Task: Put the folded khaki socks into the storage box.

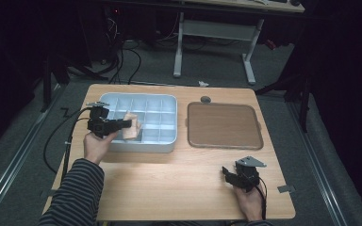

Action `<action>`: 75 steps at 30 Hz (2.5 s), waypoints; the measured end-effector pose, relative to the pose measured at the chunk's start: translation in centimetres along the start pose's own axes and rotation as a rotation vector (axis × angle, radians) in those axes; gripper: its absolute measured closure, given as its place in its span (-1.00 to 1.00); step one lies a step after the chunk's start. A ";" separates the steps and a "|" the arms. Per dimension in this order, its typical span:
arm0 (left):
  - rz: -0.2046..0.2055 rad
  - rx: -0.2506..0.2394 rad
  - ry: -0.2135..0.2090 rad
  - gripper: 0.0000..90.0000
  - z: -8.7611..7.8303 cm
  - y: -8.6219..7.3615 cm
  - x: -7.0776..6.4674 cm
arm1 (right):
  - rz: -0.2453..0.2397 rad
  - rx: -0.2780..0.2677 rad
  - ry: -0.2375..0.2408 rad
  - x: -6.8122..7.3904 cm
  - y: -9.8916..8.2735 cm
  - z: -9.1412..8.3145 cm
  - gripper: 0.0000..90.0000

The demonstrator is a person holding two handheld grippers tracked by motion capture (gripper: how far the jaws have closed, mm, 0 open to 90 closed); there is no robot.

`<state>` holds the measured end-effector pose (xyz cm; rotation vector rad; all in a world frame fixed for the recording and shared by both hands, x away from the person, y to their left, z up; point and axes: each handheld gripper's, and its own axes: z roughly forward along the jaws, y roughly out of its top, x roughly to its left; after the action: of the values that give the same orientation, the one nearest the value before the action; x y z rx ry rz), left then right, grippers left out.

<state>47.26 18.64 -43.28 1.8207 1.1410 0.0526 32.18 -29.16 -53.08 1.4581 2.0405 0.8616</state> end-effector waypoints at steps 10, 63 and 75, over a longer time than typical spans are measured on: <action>0.012 0.052 0.026 0.64 1.9 -0.6 -0.1 | 0.003 0.001 0.003 0.0 0.0 0.0 -0.16; 0.047 0.291 0.133 0.66 4.8 -1.6 0.7 | 0.005 0.002 0.007 0.0 0.1 0.1 -0.16; 0.065 0.301 0.160 0.47 4.9 -1.4 0.0 | 0.005 0.003 0.008 0.0 0.1 0.1 -0.17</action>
<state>48.66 15.38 -46.97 2.1519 1.2536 0.0677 32.24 -29.12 -53.08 1.4637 2.0460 0.8683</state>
